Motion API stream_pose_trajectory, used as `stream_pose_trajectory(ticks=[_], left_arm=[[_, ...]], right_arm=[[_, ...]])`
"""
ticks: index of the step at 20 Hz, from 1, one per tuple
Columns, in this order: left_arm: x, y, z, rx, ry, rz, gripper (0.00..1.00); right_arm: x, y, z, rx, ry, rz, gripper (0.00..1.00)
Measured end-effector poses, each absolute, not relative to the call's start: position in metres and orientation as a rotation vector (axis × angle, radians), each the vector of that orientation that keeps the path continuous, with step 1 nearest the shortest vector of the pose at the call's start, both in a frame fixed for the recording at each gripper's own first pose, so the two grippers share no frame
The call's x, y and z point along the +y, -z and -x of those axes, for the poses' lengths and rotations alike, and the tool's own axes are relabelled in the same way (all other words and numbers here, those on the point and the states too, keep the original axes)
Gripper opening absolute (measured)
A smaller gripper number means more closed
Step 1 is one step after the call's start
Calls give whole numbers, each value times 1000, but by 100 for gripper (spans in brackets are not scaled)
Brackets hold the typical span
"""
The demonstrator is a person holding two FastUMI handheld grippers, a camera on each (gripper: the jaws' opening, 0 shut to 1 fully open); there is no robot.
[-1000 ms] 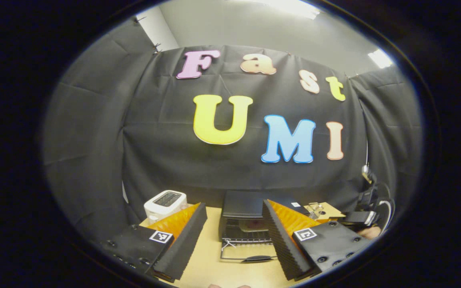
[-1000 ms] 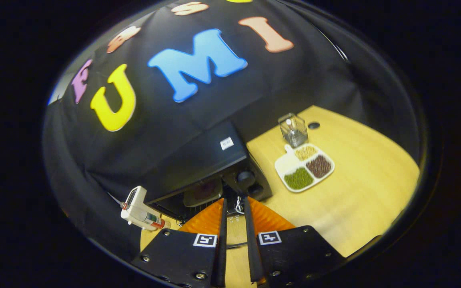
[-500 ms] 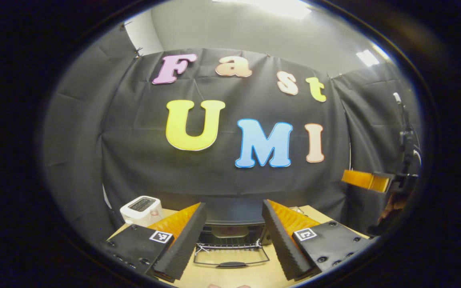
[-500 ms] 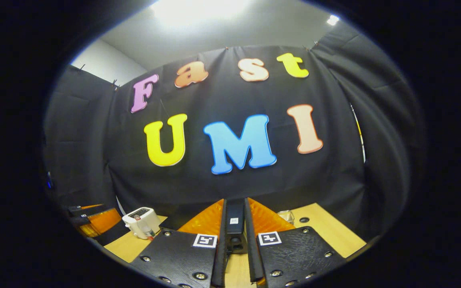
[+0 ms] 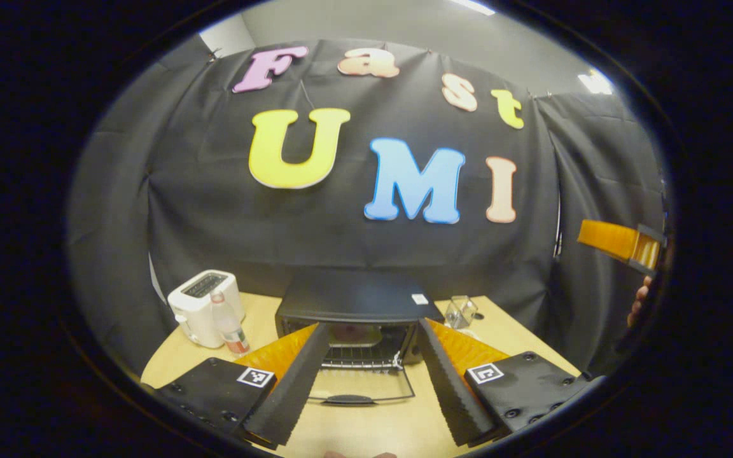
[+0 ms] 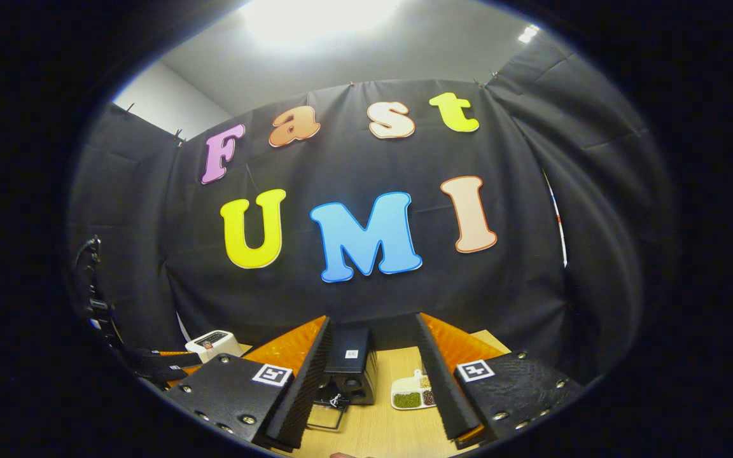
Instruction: Open the electric oven with the left hand, put the food in, and close the electric oven.
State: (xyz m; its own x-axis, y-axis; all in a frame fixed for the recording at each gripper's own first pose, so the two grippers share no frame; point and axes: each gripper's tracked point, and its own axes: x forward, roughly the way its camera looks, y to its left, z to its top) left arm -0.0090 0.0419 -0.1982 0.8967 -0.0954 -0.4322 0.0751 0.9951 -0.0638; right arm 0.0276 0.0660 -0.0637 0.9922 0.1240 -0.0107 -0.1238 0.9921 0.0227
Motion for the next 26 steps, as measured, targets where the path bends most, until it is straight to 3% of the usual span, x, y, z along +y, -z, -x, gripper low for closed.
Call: stream_pose_trajectory(ticks=[2,4,5,7,9,13,14,16,19,20,22,24,25,26], left_arm=[[42,242,9,568,87,37,99],[44,285,17,704,91,53,91],[44,308,24,785,94,63,99],[45,354,34,938,83,87,99],[50,390,39,1044,49,111,92],[58,445,57,1237,28,114,95],[60,454,57,1269,24,104,99],[63,472,54,1309,29,65,95],[63,493,47,1363,34,39,99],[62,499,45,1377,30,41,95],[63,509,38,1395,27,27,99],[67,518,33,1413,28,-9,95],[67,520,31,1421,28,-21,99],[66,522,27,1418,28,-28,92]], right_arm=[[59,61,-28,13,-120,-18,81],[51,62,-26,22,-111,-26,81],[48,63,-26,27,-104,-28,81],[41,69,-27,44,-100,-25,81],[32,73,-25,63,-95,-15,81],[13,81,-24,93,-58,-9,81],[9,84,-24,104,-50,-12,81],[1,93,-27,130,-24,-14,82],[-9,102,-27,153,7,-24,82],[-10,103,-27,159,15,-28,82],[-13,105,-26,166,29,-37,82],[-12,105,-31,164,35,-40,82],[-12,105,-32,166,34,-40,82],[-11,105,-33,171,32,-44,82]])
